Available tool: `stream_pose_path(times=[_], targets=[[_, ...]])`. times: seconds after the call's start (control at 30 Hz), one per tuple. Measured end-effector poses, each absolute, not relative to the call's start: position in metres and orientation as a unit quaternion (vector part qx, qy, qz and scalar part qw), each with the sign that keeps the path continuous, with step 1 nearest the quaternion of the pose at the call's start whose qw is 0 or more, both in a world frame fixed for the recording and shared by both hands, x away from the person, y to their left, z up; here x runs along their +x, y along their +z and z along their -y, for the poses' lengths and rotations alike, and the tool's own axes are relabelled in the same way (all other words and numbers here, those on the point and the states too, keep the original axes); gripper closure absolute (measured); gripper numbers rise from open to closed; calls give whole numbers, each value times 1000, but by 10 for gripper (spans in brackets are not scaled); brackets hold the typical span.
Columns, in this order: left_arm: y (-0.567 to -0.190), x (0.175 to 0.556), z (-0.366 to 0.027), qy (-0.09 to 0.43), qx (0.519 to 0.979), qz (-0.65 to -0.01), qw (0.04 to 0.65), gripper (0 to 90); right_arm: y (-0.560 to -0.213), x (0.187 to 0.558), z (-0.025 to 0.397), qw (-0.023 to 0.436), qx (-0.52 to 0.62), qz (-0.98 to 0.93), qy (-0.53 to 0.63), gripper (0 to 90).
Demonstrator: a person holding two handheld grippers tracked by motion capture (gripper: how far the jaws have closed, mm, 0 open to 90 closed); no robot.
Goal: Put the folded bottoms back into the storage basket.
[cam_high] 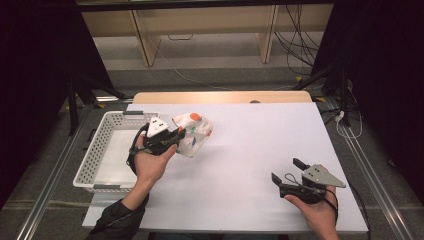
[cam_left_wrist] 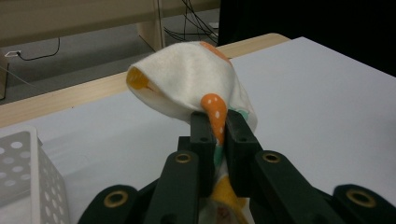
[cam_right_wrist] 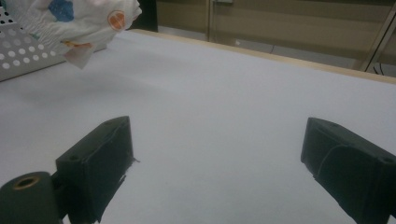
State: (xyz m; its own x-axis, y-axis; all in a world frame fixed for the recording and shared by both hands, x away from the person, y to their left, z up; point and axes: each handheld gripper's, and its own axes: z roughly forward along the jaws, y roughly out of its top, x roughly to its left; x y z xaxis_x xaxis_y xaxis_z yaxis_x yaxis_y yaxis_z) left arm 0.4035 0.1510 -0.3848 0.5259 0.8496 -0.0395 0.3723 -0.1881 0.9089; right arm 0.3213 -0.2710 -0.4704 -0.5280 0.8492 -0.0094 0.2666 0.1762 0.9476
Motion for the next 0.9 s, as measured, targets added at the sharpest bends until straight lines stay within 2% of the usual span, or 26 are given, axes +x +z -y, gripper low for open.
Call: stream_pose_path(times=[0.9], targets=[[-381,400,-171,259,719,-429,482,829,-471,321,271,287,392,-712,507,96]])
